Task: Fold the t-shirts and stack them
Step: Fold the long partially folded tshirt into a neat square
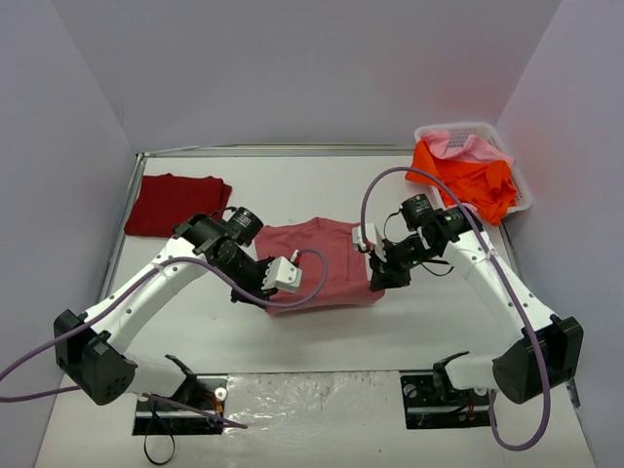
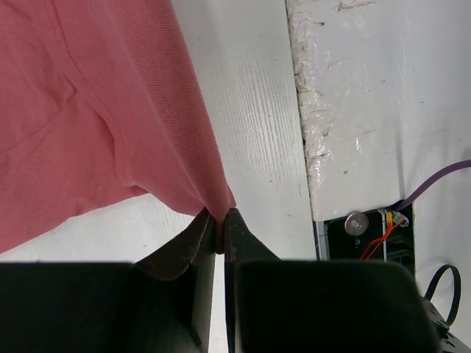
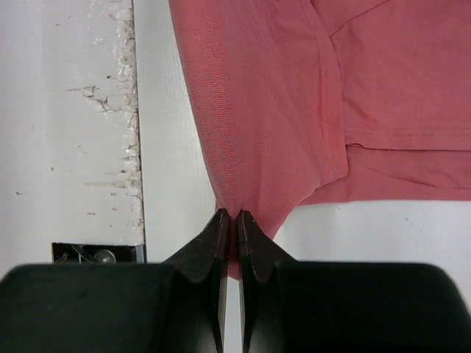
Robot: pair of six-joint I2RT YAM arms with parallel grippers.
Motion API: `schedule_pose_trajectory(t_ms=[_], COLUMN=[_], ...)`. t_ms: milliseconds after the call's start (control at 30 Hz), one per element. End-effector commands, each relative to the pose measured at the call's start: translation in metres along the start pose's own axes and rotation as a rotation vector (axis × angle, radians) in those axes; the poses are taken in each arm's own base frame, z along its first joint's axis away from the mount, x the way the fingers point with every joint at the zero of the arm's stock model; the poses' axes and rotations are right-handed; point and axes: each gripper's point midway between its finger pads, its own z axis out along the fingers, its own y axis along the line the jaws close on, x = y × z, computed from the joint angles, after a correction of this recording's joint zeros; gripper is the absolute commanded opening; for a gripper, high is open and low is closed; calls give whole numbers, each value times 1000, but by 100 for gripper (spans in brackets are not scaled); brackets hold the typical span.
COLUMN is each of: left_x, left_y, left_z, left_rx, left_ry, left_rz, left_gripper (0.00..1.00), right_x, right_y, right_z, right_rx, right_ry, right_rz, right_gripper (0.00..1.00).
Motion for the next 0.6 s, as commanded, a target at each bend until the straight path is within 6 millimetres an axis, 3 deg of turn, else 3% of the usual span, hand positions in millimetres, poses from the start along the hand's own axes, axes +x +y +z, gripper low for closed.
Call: schedule_pose_trajectory(t_ms=[0,300,567], left_x=[4,2,1], left_y=[-21,6,34], left_z=[-10,-8,-25], left_rx=[43,-50,-131], left_ry=[21,25,33], left_rz=[-1,-10,-20], left_gripper=[2,2,2], right_x=[4,-6,-24], right_y=[13,-32,-74], right_z=[-6,5,6], right_rx=[-51,-42,-15], right_ry=[34,45,57], right_rz=[-12,-63,-85], right_gripper=[0,0,0])
